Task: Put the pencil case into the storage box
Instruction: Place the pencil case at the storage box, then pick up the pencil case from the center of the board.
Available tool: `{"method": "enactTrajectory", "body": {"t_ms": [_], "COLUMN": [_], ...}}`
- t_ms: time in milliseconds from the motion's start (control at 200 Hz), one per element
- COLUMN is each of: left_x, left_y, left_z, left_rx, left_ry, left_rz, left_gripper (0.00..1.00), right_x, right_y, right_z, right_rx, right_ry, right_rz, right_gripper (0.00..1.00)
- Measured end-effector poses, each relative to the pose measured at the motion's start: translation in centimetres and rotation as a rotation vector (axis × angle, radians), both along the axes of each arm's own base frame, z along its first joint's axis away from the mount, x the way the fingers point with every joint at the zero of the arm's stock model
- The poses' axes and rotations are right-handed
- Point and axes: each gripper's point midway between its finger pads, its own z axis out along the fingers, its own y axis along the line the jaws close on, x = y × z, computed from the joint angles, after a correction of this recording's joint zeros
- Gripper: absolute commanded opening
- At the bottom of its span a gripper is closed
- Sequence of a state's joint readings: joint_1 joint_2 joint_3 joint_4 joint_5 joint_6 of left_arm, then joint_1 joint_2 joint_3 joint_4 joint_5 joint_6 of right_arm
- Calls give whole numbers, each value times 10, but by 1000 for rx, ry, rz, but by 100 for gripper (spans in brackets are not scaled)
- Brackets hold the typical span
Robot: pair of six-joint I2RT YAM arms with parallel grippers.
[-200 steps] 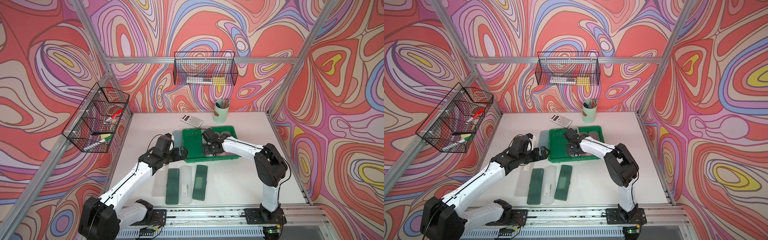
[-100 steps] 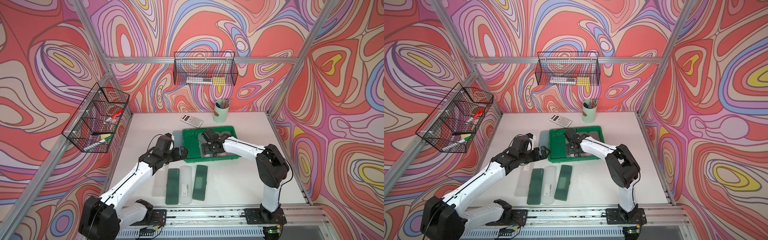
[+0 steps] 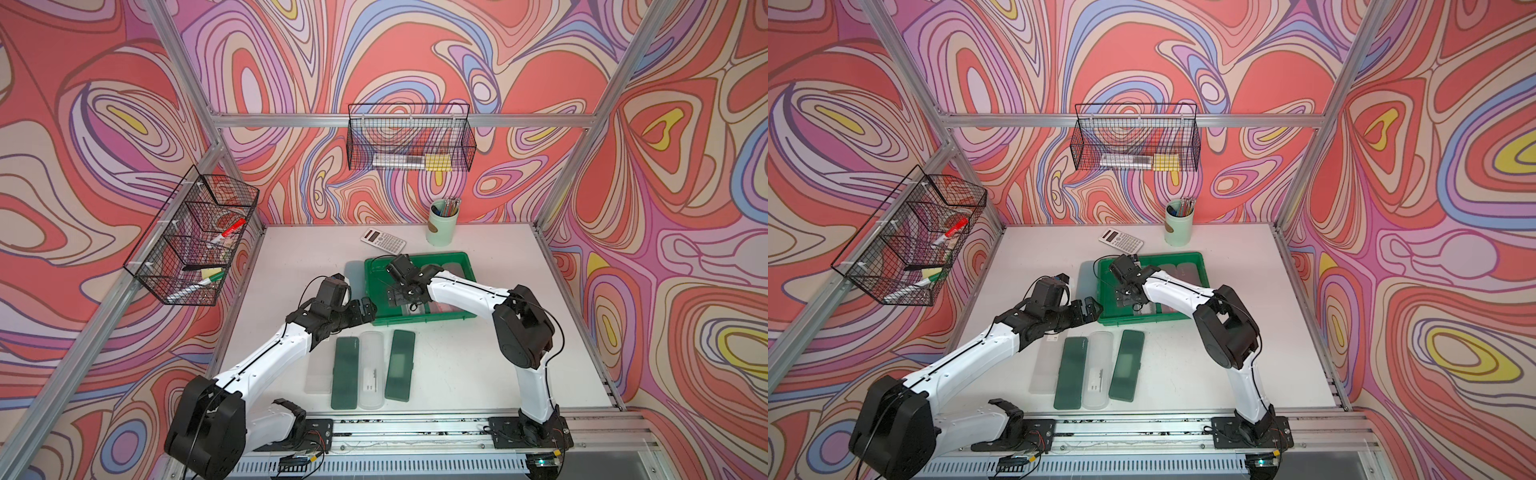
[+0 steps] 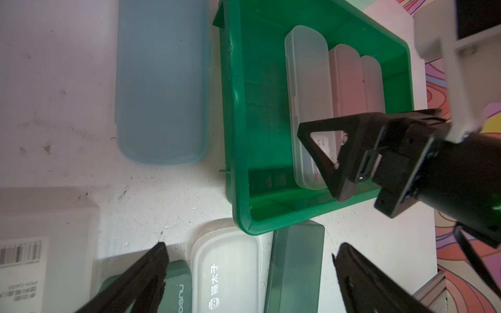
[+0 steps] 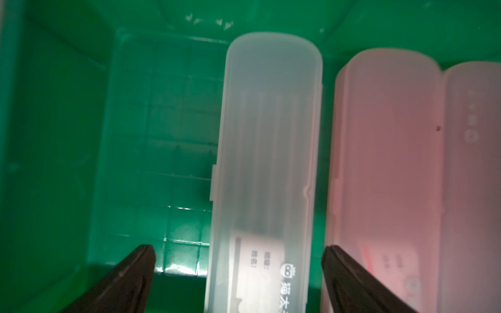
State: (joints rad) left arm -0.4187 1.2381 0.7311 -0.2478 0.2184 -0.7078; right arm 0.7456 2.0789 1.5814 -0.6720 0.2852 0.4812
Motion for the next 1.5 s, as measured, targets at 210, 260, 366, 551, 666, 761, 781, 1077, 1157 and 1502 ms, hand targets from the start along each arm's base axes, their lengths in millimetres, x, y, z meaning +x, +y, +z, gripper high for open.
{"method": "enactTrajectory", "body": {"t_ms": [210,260,366,551,666,761,781,1077,1157,1502], "left_x": [3,4,4,4,4,3,3,-9,-15,-52], "left_y": [-5,-6,-6,-6,-6,-5,-5,3,8,31], "left_z": [-2,-1,-1,-1,-1,-1,0,10,16,21], "left_rx": [-29,-31,-30,-29,-29,-29,-27,-3,10,26], "left_ry": [2,0,-1,-2,-3,-2,-3,-14,-21,-5], "left_rz": [-2,-2,-3,-5,-5,-5,-7,-12,-6,30], "left_gripper": [99,99,99,99,99,99,99,99,99,99], "right_x": [5,8,12,14,17,19,20,15,6,-110], "right_y": [-15,-18,-24,-31,-36,-39,-40,-42,-44,-18], "right_z": [-14,-11,-7,-5,-5,-5,-5,16,43,104], "right_rx": [-99,-120,-154,-182,-184,-180,-179,-94,-27,270], "right_ry": [-11,-25,-51,-63,-66,-65,-66,-67,-89,-100], "right_rz": [-34,-42,-52,-65,-83,-97,-101,-140,-156,-124], "right_gripper": [98,98,98,98,98,98,98,98,98,98]}}
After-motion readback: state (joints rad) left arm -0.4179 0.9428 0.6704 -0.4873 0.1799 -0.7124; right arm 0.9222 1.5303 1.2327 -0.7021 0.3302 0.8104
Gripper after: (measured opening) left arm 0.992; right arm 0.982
